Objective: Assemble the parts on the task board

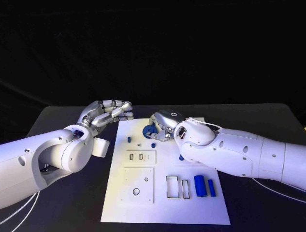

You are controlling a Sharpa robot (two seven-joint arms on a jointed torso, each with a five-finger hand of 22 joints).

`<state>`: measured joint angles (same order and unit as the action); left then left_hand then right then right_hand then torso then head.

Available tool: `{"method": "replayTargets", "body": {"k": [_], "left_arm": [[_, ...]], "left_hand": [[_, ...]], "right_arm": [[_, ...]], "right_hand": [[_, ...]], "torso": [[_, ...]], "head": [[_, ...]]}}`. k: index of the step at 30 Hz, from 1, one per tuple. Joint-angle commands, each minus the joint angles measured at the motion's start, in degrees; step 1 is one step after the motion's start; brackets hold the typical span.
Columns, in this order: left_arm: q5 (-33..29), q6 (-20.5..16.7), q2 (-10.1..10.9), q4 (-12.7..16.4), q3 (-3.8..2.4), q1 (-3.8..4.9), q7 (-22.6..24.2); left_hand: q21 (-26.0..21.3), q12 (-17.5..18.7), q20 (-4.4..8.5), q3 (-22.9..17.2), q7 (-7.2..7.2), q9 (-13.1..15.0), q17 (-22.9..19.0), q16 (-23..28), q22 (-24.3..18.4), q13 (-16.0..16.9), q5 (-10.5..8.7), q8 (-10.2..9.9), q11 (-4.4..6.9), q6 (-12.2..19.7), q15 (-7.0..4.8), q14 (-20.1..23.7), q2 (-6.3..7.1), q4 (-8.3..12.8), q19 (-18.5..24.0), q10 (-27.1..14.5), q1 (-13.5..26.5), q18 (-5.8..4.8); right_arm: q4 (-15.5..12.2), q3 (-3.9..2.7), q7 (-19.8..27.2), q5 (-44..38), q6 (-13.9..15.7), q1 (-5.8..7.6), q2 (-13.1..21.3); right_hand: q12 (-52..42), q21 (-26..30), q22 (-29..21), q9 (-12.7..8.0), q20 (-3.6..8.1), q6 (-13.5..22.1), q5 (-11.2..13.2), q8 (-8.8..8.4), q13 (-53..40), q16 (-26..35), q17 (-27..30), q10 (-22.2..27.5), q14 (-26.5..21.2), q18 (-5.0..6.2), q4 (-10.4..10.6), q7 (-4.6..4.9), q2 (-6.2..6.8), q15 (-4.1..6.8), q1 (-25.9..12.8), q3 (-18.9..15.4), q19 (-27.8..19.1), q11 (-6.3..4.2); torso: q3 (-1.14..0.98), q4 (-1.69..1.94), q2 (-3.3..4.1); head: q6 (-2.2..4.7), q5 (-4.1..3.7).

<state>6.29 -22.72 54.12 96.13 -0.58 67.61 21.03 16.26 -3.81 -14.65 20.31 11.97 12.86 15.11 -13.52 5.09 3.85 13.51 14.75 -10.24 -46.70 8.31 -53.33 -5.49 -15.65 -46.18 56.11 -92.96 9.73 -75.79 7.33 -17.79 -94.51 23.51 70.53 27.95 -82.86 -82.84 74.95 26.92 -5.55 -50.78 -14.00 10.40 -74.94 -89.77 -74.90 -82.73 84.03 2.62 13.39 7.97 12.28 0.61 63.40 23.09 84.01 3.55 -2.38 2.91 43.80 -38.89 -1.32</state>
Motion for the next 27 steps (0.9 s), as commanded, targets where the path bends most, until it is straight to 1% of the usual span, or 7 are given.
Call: {"method": "replayTargets", "body": {"k": [1, 6, 10, 14, 18, 22, 27], "left_arm": [[-0.16, 0.73, -0.04, 0.09, -0.05, 0.11, 0.14], [-0.16, 0.69, 0.04, 0.1, -0.05, 0.11, 0.15], [-0.16, 0.68, 0.1, 0.09, -0.05, 0.11, 0.17], [-0.16, 0.66, 0.18, 0.02, -0.05, 0.11, 0.2], [-0.16, 0.63, 0.29, -0.11, -0.05, 0.11, 0.23], [-0.16, 0.65, 0.32, -0.29, -0.05, 0.1, 0.27], [-0.16, 0.78, 0.22, -0.71, -0.04, 0.1, 0.36]], "left_hand": [[-0.27, 0.2, -0.02, 0.38, 0.68, 0.08, 0.05, 0.18, -0.09, -0.03, -0.26, -0.31, 0.03, 0.49, 0.14, 0.38, -0.48, 0.06, -0.48, -0.46, 0.13, 0.67], [-0.27, 0.2, -0.02, 0.38, 0.68, 0.08, 0.05, 0.18, -0.09, -0.03, -0.26, -0.31, 0.03, 0.49, 0.14, 0.38, -0.48, 0.06, -0.48, -0.46, 0.13, 0.67], [-0.27, 0.2, -0.02, 0.38, 0.68, 0.08, 0.05, 0.18, -0.09, -0.03, -0.26, -0.31, 0.03, 0.49, 0.14, 0.38, -0.48, 0.06, -0.48, -0.46, 0.13, 0.67], [-0.27, 0.2, -0.02, 0.38, 0.68, 0.08, 0.05, 0.18, -0.09, -0.03, -0.26, -0.31, 0.03, 0.49, 0.14, 0.38, -0.48, 0.06, -0.48, -0.46, 0.13, 0.67], [-0.27, 0.2, -0.02, 0.38, 0.68, 0.08, 0.05, 0.18, -0.09, -0.03, -0.26, -0.31, 0.03, 0.49, 0.14, 0.38, -0.48, 0.06, -0.48, -0.46, 0.13, 0.67], [-0.27, 0.2, -0.02, 0.38, 0.68, 0.08, 0.05, 0.18, -0.09, -0.03, -0.26, -0.31, 0.03, 0.49, 0.14, 0.38, -0.48, 0.06, -0.48, -0.46, 0.13, 0.67], [-0.33, 0.23, -0.03, 0.51, 0.71, 0.13, 0.14, 0.28, -0.15, -0.04, -0.26, -0.38, 0.01, 0.61, 0.16, 0.4, -0.58, 0.11, -0.51, -0.66, 0.09, 0.66]], "right_arm": [[0.13, 0.21, 0.12, 0.57, -2.93, -0.24, 0.28], [-0.55, 0.21, -0.01, 0.59, -3.05, -0.24, 1.13], [-1.44, 0.22, 0.02, 0.45, -2.09, -0.24, 2.01], [-3.25, 0.21, 0.22, 0.23, 0.51, -0.24, 3.78], [-6.01, 0.07, 0.39, 0.17, 3.29, -0.04, 6.76], [-8.91, -0.13, 0.62, 2.09, 4.53, 0.9, 10.58], [-12.1, -0.25, 3.57, 9.75, 3.22, 2.91, 16.74]], "right_hand": [[-0.43, -0.09, 9.09, 0.05, -0.38, -0.51, -0.27, 0.22, -7.04, -0.23, -15.1, -0.45, 5.97, -0.48, 0.46, -0.02, -0.09, -0.31, -0.4, 0.1, 0.78, -0.06], [-0.68, -0.25, 9.26, 0.07, -0.32, -0.96, -0.55, 0.43, -7.33, -0.23, -15.1, -0.72, 5.97, -0.53, 0.41, -0.15, -0.11, -0.23, -0.06, 0.25, 0.91, -0.17], [-0.89, -0.33, 9.33, 0.06, -0.28, -1.17, -0.75, 0.52, -7.57, -0.23, -15.1, -0.94, 5.97, -0.55, 0.34, -0.21, -0.09, -0.17, 0.17, 0.36, 0.98, -0.23], [-1.03, -0.44, 9.45, 0.04, -0.21, -1.4, -0.98, 0.6, -7.72, -0.23, -15.1, -1.09, 5.97, -0.59, 0.17, -0.29, 0.04, -0.1, 0.59, 0.5, 1.07, -0.31], [-1.36, -0.71, 9.7, 0.02, -0.14, -1.7, -1.23, 0.72, -8.1, -0.23, -15.1, -1.44, 5.97, -0.67, 0.02, -0.38, 0.09, -0.02, 1.02, 0.69, 1.29, -0.41], [-1.52, -0.87, 9.85, 0.0, -0.07, -1.95, -1.17, 0.8, -8.28, -0.23, -15.1, -1.64, 5.97, -0.72, -0.13, -0.47, 0.34, 0.06, 1.43, 0.73, 1.42, -0.49], [-0.78, -0.26, 9.49, -0.44, 0.06, -1.68, 1.03, 0.41, -7.48, -0.23, -15.1, -0.95, 5.97, -0.57, -1.42, -0.39, 1.38, 0.11, 4.62, 0.86, 1.04, -0.47]], "torso": [[0.02, 0.01, 0.02], [0.01, 0.0, 0.03], [0.02, -0.02, 0.01], [-0.03, -0.04, -0.02], [-0.02, -0.16, -0.11], [0.03, -0.19, -0.18], [-0.08, -0.72, -0.55]], "head": [[-0.03, -0.03], [-0.12, 0.0], [-0.13, 0.02], [-0.2, 0.04], [-0.08, 0.01], [0.17, -0.15], [0.33, -0.09]]}}
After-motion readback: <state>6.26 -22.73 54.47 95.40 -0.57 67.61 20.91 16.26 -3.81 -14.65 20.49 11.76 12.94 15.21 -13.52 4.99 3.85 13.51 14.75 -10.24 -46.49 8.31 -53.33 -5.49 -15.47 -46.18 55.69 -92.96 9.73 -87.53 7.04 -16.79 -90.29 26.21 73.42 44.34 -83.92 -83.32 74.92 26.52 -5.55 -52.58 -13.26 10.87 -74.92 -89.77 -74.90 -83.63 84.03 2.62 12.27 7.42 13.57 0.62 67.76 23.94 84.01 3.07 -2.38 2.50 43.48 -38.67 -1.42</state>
